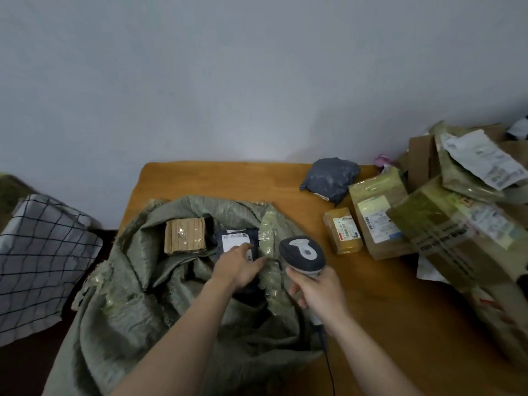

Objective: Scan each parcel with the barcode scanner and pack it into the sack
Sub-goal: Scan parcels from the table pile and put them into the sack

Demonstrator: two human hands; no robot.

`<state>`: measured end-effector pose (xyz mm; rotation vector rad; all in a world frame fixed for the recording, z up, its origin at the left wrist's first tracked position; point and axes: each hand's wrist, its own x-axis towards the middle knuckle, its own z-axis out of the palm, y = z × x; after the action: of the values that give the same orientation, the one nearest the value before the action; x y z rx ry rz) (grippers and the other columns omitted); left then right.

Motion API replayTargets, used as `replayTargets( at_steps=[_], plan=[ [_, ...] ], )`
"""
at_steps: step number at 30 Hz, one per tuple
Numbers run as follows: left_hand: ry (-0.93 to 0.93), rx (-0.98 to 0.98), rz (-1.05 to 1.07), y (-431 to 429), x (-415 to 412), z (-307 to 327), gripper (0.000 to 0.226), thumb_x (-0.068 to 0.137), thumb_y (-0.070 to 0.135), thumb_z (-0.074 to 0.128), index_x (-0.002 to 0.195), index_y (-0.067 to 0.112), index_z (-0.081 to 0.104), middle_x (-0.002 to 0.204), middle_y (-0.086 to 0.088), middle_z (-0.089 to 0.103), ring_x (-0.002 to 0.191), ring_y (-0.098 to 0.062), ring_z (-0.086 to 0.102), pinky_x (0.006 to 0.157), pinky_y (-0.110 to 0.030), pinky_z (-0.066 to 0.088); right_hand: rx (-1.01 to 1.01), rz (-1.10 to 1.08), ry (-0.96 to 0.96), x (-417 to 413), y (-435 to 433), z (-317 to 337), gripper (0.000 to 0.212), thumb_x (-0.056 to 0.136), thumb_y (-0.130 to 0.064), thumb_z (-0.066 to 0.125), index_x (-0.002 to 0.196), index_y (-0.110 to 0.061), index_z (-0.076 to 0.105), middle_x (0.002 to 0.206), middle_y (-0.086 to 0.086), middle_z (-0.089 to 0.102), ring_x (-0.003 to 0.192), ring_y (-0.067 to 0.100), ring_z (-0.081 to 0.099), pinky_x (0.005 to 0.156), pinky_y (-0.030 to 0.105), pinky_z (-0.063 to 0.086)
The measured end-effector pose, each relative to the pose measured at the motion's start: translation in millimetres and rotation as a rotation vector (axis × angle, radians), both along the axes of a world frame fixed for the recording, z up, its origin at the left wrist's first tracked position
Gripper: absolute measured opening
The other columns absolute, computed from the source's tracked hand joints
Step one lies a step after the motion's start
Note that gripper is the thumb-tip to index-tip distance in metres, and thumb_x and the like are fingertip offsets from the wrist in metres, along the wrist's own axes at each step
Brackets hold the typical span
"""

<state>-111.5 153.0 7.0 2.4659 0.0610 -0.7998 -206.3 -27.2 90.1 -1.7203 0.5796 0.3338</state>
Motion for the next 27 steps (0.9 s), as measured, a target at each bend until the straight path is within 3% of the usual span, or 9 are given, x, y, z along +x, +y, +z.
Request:
replayTargets(
  at_steps=[3,5,7,9,11,15,18,23,27],
  plan=[
    [0.213,-0.094,0.039,-11.9,8.8,-2.6,0.073,0.093,0.074,0.050,0.146,0.024,0.053,0.147,-0.007,0.057,0.132,-0.031,0.053,0.104,-0.039,0.044,-0.033,-0.012,-0.002,-5.3,-20.2,-2.1,0.015,0.094,-0.026,0.073,0.086,-0.013,0.073,0.065,0.005,0.070,0.052,0.013,0.059,0.052,0.026,0.046],
    [0.057,-0.077,0.084,-20.6,13.7,-1.0,0.059,0.096,0.073,0.044,0.122,0.024,0.065,0.129,-0.006,0.067,0.119,-0.030,0.059,0.094,-0.039,0.046,-0.051,-0.048,0.011,-9.8,-36.7,-4.3,0.019,0.094,-0.027,0.073,0.081,-0.014,0.073,0.065,0.004,0.072,0.052,0.013,0.060,0.055,0.028,0.048],
    [-0.210,-0.078,0.149,-38.4,18.6,4.2,0.049,0.099,0.067,0.043,0.108,0.023,0.063,0.111,-0.002,0.070,0.105,-0.028,0.064,0.086,-0.040,0.051,-0.063,-0.104,0.025,-14.8,-55.1,-8.7,0.022,0.094,-0.027,0.073,0.077,-0.013,0.073,0.066,0.005,0.073,0.053,0.012,0.062,0.057,0.028,0.050],
    [-0.468,-0.118,0.103,-68.1,24.6,6.5,0.039,0.099,0.058,0.050,0.106,0.022,0.061,0.101,-0.001,0.067,0.097,-0.026,0.064,0.080,-0.040,0.053,-0.065,-0.165,0.013,-20.8,-73.1,-14.4,0.024,0.093,-0.026,0.074,0.075,-0.011,0.073,0.066,0.008,0.072,0.053,0.014,0.062,0.058,0.032,0.050],
    [-0.542,-0.140,-0.077,-107.0,29.7,7.6,0.032,0.098,0.048,0.059,0.111,0.018,0.062,0.107,-0.005,0.062,0.100,-0.028,0.061,0.085,-0.041,0.052,-0.036,-0.232,0.005,-27.6,-91.5,-21.2,0.023,0.093,-0.025,0.074,0.077,-0.008,0.072,0.068,0.014,0.071,0.055,0.019,0.061,0.059,0.036,0.047],
    [-0.434,0.016,-0.545,-188.3,33.2,-0.4,0.050,0.096,0.043,0.062,0.139,0.021,0.052,0.139,-0.009,0.051,0.123,-0.033,0.052,0.103,-0.047,0.047,0.006,-0.310,0.004,-44.0,-125.7,-34.2,0.022,0.093,-0.023,0.075,0.077,-0.008,0.071,0.068,0.016,0.069,0.054,0.016,0.059,0.060,0.036,0.046],
    [-0.339,0.165,-0.756,-233.7,34.5,-7.5,0.059,0.100,0.042,0.056,0.155,0.032,0.037,0.162,-0.004,0.033,0.140,-0.037,0.041,0.111,-0.054,0.043,0.012,-0.324,0.034,-59.1,-144.8,-43.0,0.031,0.094,-0.028,0.074,0.070,-0.009,0.070,0.067,0.021,0.067,0.052,0.018,0.057,0.058,0.034,0.045],
    [-0.107,0.415,-0.803,-276.6,32.8,-13.0,0.094,0.092,0.044,0.069,0.163,0.032,0.008,0.169,-0.010,0.010,0.153,-0.048,0.014,0.116,-0.067,0.033,0.065,-0.335,0.114,-82.6,-166.5,-53.8,0.034,0.094,-0.030,0.074,0.067,-0.010,0.068,0.064,0.019,0.065,0.051,0.019,0.054,0.056,0.031,0.046],
    [-0.027,0.506,-0.699,-285.6,27.5,-21.4,0.103,0.088,0.048,0.074,0.162,0.037,0.004,0.169,-0.014,0.001,0.150,-0.051,0.019,0.112,-0.063,0.035,0.123,-0.347,0.143,-96.0,-176.4,-62.8,0.034,0.093,-0.027,0.075,0.076,-0.001,0.062,0.065,0.017,0.054,0.057,0.024,0.049,0.056,0.032,0.043]
  ],
)
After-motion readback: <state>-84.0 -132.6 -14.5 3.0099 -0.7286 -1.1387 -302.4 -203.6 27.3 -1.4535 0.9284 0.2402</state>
